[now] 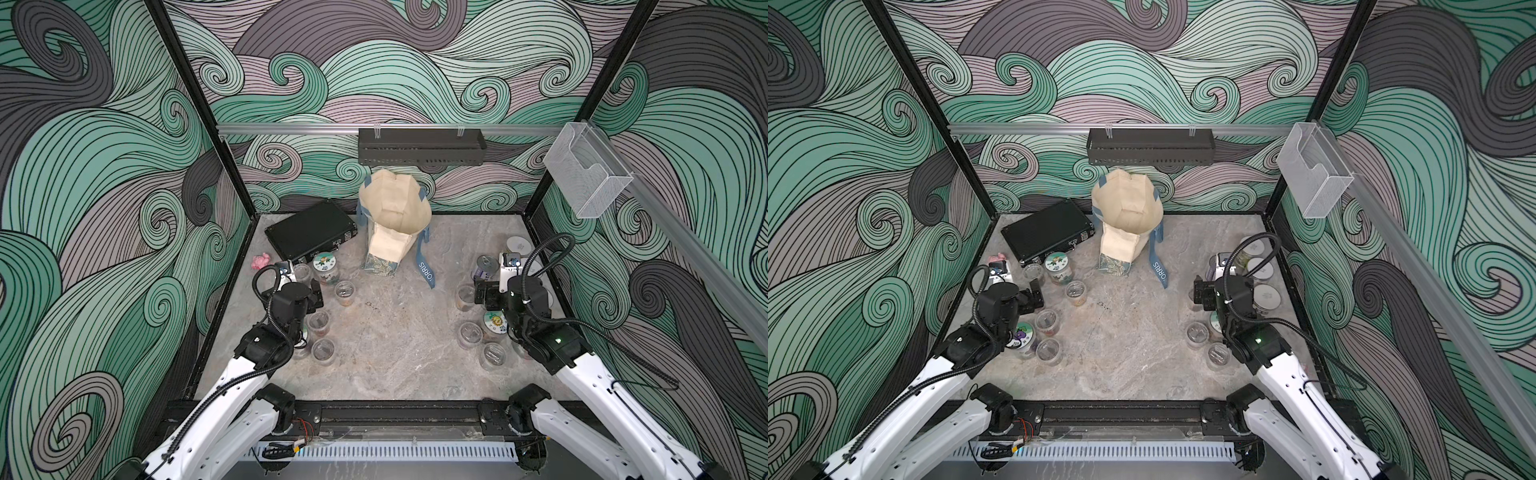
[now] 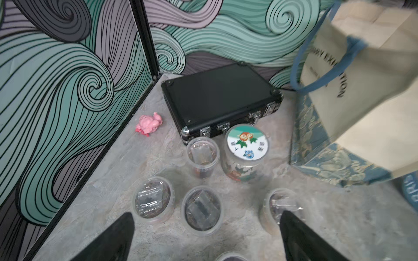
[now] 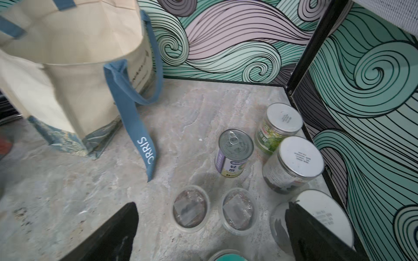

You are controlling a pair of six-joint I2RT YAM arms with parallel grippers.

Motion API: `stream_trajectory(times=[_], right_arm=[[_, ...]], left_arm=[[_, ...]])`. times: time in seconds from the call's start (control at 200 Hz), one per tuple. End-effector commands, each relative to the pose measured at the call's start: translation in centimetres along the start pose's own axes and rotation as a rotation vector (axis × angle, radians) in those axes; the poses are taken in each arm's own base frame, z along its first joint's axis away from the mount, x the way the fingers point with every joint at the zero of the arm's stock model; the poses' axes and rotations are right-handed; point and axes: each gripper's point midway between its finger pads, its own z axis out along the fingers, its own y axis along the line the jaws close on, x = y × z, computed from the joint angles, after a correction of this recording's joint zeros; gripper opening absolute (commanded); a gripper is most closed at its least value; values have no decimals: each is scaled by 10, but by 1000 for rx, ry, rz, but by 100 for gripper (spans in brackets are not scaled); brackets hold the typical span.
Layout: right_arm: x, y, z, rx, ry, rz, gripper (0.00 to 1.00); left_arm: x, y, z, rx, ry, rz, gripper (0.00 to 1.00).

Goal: Take out the seed jars from the canvas bag
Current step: Reset both arms

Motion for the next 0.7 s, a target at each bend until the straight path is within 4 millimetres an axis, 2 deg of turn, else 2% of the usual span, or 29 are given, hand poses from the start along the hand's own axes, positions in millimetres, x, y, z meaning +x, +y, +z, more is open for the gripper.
stream_trajectory(times=[0.0,0.14,0.39,0.695], right_arm=[[-12,-11,21,33,-84,5,99],[7,-20,53,79,-41,13,99],[27,-21,102,40,-20,17,99],[55,-41,137,60,29,59,99]], left_arm=[[-12,9,17,-57,-88,7,99],[8,24,42,-105,-24,24,99],[19,19,69,-36,32,71,99],[27,32,105,-52,69,-3,99]])
